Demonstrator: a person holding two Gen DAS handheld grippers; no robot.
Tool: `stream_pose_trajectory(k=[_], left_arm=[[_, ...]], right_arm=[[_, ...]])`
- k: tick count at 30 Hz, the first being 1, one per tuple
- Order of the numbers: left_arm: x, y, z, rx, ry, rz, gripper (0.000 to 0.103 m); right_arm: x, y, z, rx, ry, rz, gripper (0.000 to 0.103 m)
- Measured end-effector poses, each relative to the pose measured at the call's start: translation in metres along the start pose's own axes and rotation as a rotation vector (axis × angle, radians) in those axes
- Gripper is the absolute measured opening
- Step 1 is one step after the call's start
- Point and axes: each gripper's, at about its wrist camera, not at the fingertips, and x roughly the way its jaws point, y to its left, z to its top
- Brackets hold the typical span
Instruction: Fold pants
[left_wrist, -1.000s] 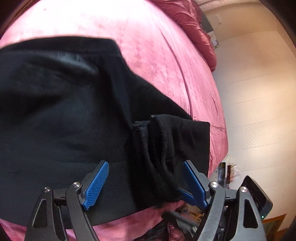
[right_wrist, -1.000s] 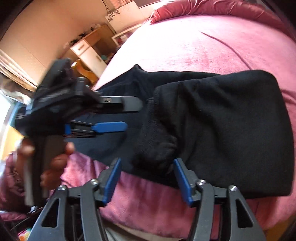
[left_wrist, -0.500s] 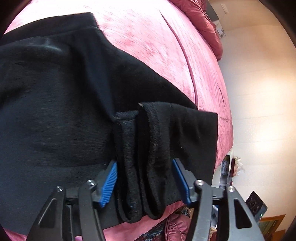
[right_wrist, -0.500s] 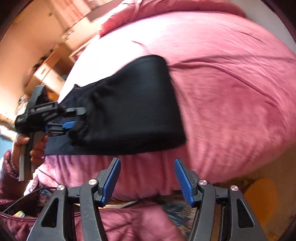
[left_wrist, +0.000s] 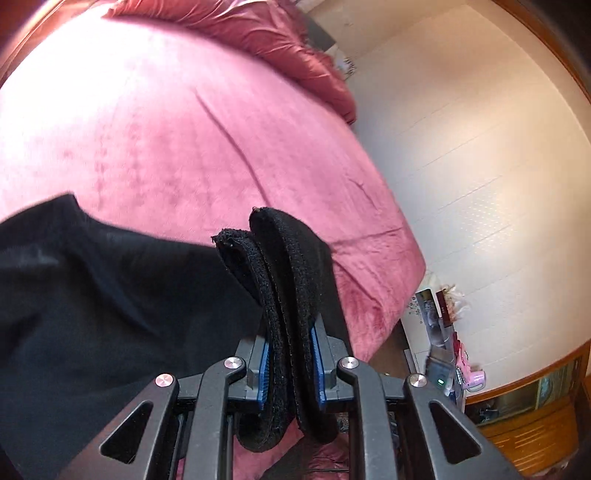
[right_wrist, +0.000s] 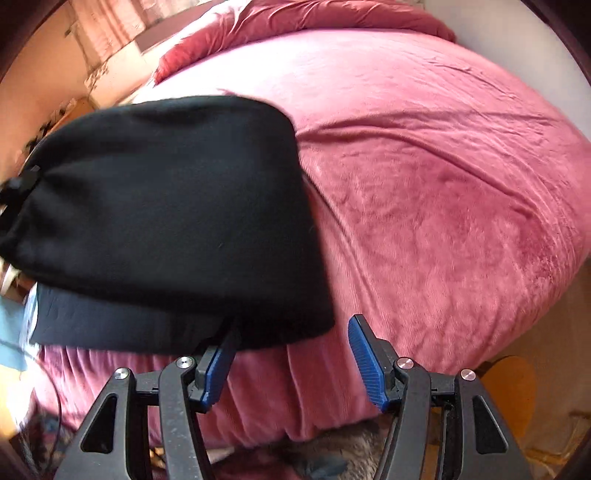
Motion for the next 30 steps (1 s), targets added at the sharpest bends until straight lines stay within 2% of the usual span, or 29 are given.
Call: stream_pose_trajectory(k=[2, 3, 5, 8, 12, 17, 19, 20, 21, 25, 27, 30], left_arm=[[-0.006, 0.001, 0.002, 0.021, -0.014, 0.011, 0.018], [-0.007, 0.007, 0.002, 0.022, -0.013, 0.026, 0.018], [-0.003, 0.021, -0.004, -0.003, 0.011, 0.062, 0.017], [0.013, 0.048, -0.015, -0.051, 0.068, 0.164, 0.017], [0.037, 0.084, -0.037, -0.108, 0.133, 0.244, 0.017], [0.035, 0.072, -0.042, -0.053, 0.085, 0.279, 0.018], [0.034, 0.065, -0.043, -0.021, 0.074, 0.292, 0.022], [0.032, 0.062, -0.044, -0.010, 0.067, 0.305, 0.024], [0.029, 0.061, -0.045, -0.006, 0.061, 0.314, 0.025], [0.025, 0.065, -0.053, -0.030, 0.054, 0.299, 0.028], [0.021, 0.067, -0.060, -0.047, 0.049, 0.297, 0.029], [0.020, 0.061, -0.068, -0.010, 0.023, 0.328, 0.029]], right_arm=[[0.005, 0.000, 0.006, 0.030, -0.015, 0.002, 0.031], [0.008, 0.003, 0.006, 0.013, -0.007, -0.025, 0.024], [0.015, 0.010, 0.005, -0.030, 0.006, -0.059, 0.019], [0.020, 0.016, 0.003, -0.081, 0.026, -0.070, 0.018], [0.033, 0.025, 0.003, -0.150, 0.056, -0.102, 0.019], [0.032, 0.027, 0.006, -0.201, 0.080, -0.108, 0.024], [0.024, 0.023, 0.005, -0.234, 0.114, -0.090, 0.033], [0.018, 0.018, 0.002, -0.241, 0.132, -0.071, 0.042], [0.012, 0.015, 0.001, -0.250, 0.141, -0.049, 0.044], [-0.019, 0.013, 0.009, -0.293, 0.100, 0.006, 0.044], [-0.027, 0.024, 0.018, -0.304, 0.065, 0.034, 0.044], [-0.020, 0.052, 0.037, -0.298, 0.028, 0.106, 0.044]])
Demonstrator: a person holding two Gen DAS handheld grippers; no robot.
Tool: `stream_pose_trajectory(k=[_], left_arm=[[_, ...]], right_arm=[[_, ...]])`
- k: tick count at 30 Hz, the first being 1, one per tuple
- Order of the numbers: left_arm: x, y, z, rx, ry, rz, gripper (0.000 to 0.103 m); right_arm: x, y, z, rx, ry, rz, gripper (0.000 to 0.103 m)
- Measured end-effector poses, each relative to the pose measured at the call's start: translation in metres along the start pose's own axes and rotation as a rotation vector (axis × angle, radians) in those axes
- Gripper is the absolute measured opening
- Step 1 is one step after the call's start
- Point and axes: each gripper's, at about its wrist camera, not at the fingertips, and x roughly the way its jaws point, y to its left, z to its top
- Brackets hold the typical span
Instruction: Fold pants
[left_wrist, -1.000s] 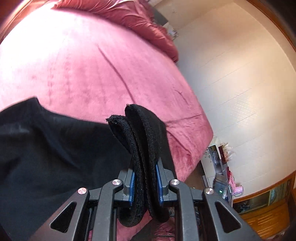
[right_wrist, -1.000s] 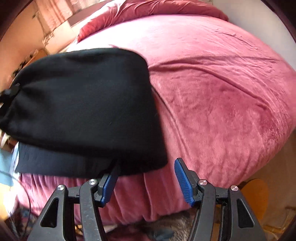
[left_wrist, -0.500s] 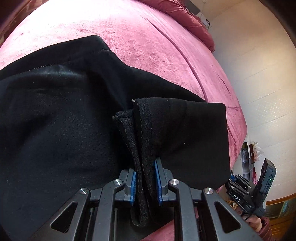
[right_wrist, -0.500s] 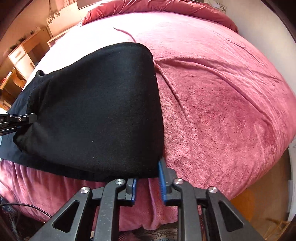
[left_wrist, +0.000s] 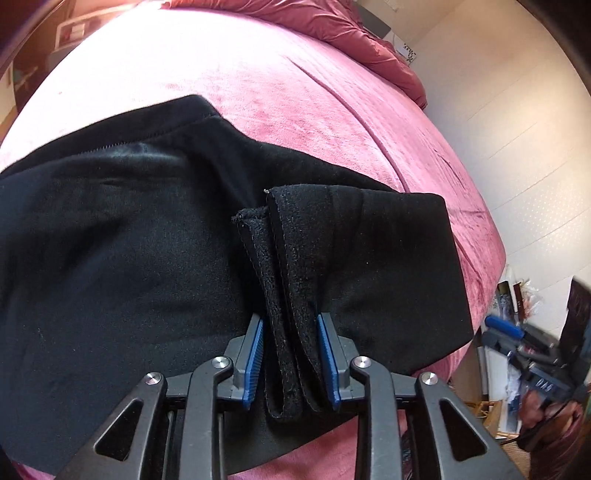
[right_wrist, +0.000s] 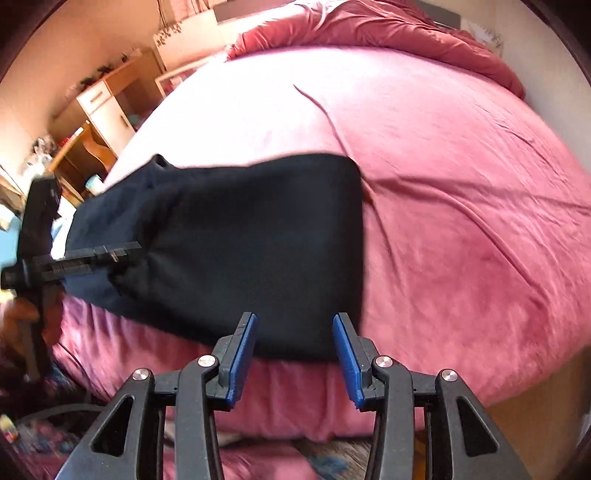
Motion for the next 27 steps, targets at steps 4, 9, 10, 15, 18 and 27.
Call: stream_pose_trajectory(k=[4, 9, 10, 15, 18, 27], left_arm=[[-0.005, -0.019, -0.007, 0.066, -0.036, 0.061, 0.024], [-0.007, -0.042, -0.016, 0.148, -0.068, 0.124, 0.020], [-0.007, -0.046, -0.018, 0.162, -0.075, 0.136, 0.019], [-0.007, -0.068, -0.030, 0.219, -0.108, 0.187, 0.016], [-0.011, -0.075, -0.034, 0.238, -0.126, 0.205, 0.015], [-0.016, -0.092, -0.043, 0.277, -0.154, 0.253, 0.013]], right_arm=[[0.020, 0.029, 0.039, -0.002, -0.032, 0.074, 0.044], [0.044, 0.061, 0.080, -0.073, -0.019, 0.118, 0.043], [0.046, 0.067, 0.086, -0.089, -0.009, 0.129, 0.043], [0.063, 0.091, 0.105, -0.172, 0.058, 0.197, 0.039], [0.077, 0.100, 0.099, -0.180, 0.083, 0.200, 0.037], [0.102, 0.095, 0.095, -0.146, 0.084, 0.168, 0.036]])
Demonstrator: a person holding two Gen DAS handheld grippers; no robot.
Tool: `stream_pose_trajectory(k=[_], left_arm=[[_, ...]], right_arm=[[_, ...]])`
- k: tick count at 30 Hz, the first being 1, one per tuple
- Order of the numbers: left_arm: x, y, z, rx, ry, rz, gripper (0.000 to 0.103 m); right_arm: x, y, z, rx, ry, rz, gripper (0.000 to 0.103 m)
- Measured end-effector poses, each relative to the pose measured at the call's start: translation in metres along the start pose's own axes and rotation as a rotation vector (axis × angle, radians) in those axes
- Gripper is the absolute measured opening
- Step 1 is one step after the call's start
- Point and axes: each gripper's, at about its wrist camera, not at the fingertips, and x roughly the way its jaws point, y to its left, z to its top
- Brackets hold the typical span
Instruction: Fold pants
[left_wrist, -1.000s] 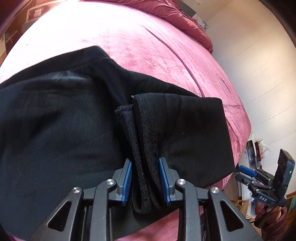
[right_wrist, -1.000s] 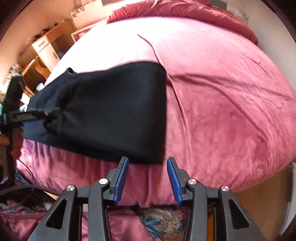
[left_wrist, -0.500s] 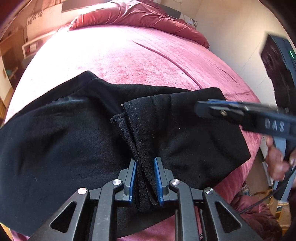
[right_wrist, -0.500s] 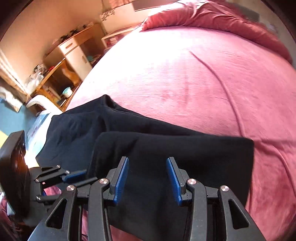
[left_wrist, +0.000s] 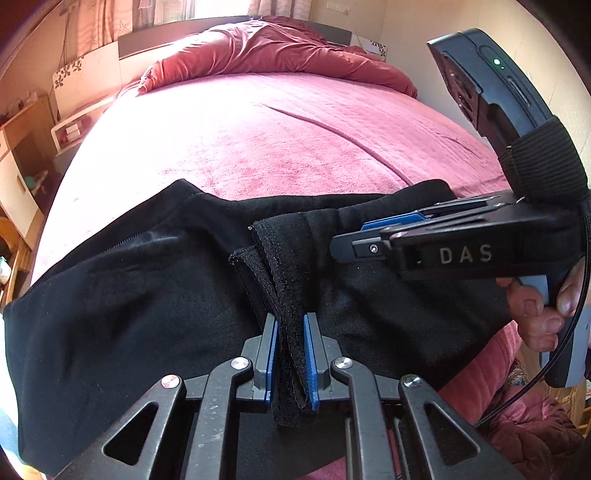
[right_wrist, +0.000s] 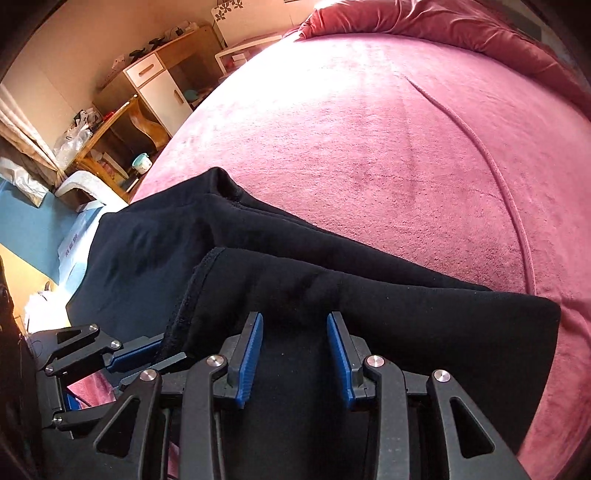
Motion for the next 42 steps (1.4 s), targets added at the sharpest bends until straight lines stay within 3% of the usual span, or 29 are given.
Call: stream_pose_trajectory(k=[11, 16, 23, 38, 42], left_arm=[[0.000, 0.000, -0.007, -0.007, 0.011, 0.023, 0.016], [-0.007, 0.030, -0.013, -0.027, -0.002, 0.030, 0.018], [-0.032, 0.039, -0.023, -0.034, -0.024, 0.051, 0.021], [-0.054, 0.061, -0.036, -0.083, -0.056, 0.110, 0.022], [-0.052, 0.066, -0.036, -0.106, -0.055, 0.115, 0.022]], right_arm=[[0.008, 0.003, -0.012, 0.017, -0.051, -0.047, 0.036], [0.005, 0.008, -0.016, 0.022, -0.055, -0.063, 0.037], [0.003, 0.013, -0.017, 0.029, -0.057, -0.078, 0.037], [-0.048, 0.023, -0.045, 0.048, -0.131, -0.045, 0.037], [-0.066, 0.035, -0.065, -0.015, -0.138, -0.032, 0.050]])
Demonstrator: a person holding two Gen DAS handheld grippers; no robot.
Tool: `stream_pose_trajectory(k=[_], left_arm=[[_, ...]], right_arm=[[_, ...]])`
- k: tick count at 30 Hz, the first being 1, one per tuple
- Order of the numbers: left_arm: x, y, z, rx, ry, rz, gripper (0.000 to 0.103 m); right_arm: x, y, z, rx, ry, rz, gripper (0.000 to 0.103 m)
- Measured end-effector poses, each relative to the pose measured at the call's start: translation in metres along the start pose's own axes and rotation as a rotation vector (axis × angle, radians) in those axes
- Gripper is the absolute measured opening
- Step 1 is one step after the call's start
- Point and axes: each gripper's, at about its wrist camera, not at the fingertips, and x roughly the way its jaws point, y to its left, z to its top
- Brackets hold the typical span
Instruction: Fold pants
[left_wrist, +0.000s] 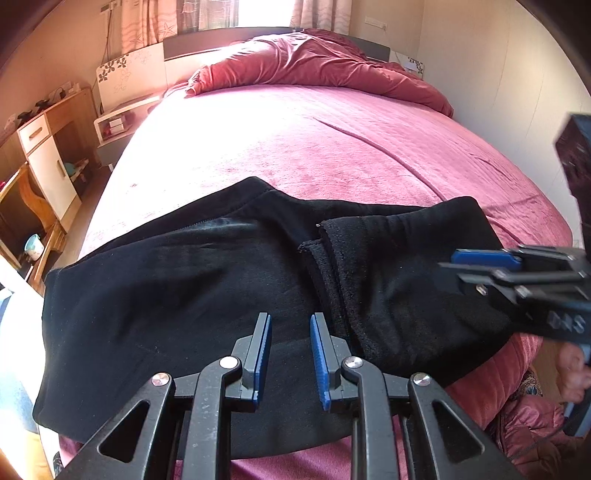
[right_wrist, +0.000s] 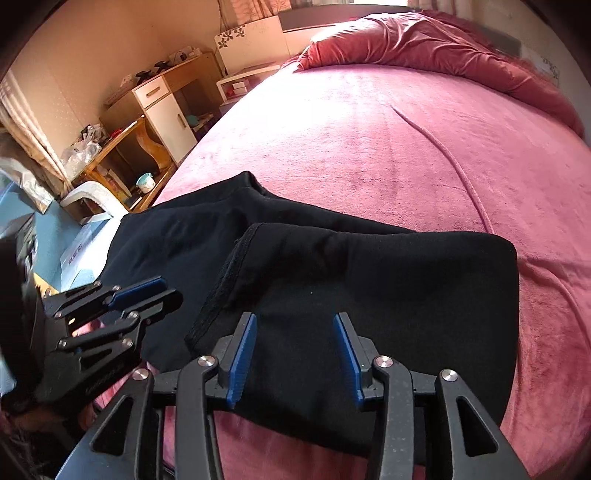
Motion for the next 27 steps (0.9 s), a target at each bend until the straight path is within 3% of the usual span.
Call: stream_pose_trajectory(k=[5, 12, 14, 16, 20, 22, 25, 26, 27], left_arm=[[0.000, 0.008, -0.003, -0.032, 0.012, 0.002, 0.022], [-0.004, 0.015, -0.005, -0.046, 0.015, 0.006, 0.023], [-0.004, 0.017, -0.006, -0.051, 0.017, 0.006, 0.023], [-0.004, 0.020, -0.006, -0.063, 0.021, 0.004, 0.023], [-0.004, 0.030, -0.007, -0.106, 0.032, -0.005, 0.023], [-0.007, 0.043, -0.007, -0.163, 0.042, -0.034, 0.023], [-0.015, 0.081, -0.009, -0.306, 0.062, -0.069, 0.027], [-0.020, 0.098, -0.011, -0.368, 0.063, -0.080, 0.030], [-0.025, 0.117, -0.015, -0.433, 0.062, -0.079, 0.031]], right_arm=[[-0.004, 0.022, -0.023, -0.097, 0.024, -0.008, 0.053], [0.027, 0.043, -0.033, -0.198, 0.076, -0.068, 0.052], [0.041, 0.043, -0.036, -0.212, 0.113, -0.092, 0.035], [0.047, 0.045, -0.037, -0.236, 0.109, -0.098, 0.009], [0.036, 0.047, -0.022, -0.192, 0.045, -0.099, 0.008], [0.037, 0.046, -0.020, -0.198, 0.066, -0.087, 0.008], [0.053, 0.046, -0.031, -0.223, 0.145, -0.070, 0.015], [0.052, 0.048, -0.035, -0.242, 0.126, -0.075, 0.015], [0.050, 0.048, -0.036, -0.246, 0.112, -0.066, 0.022]])
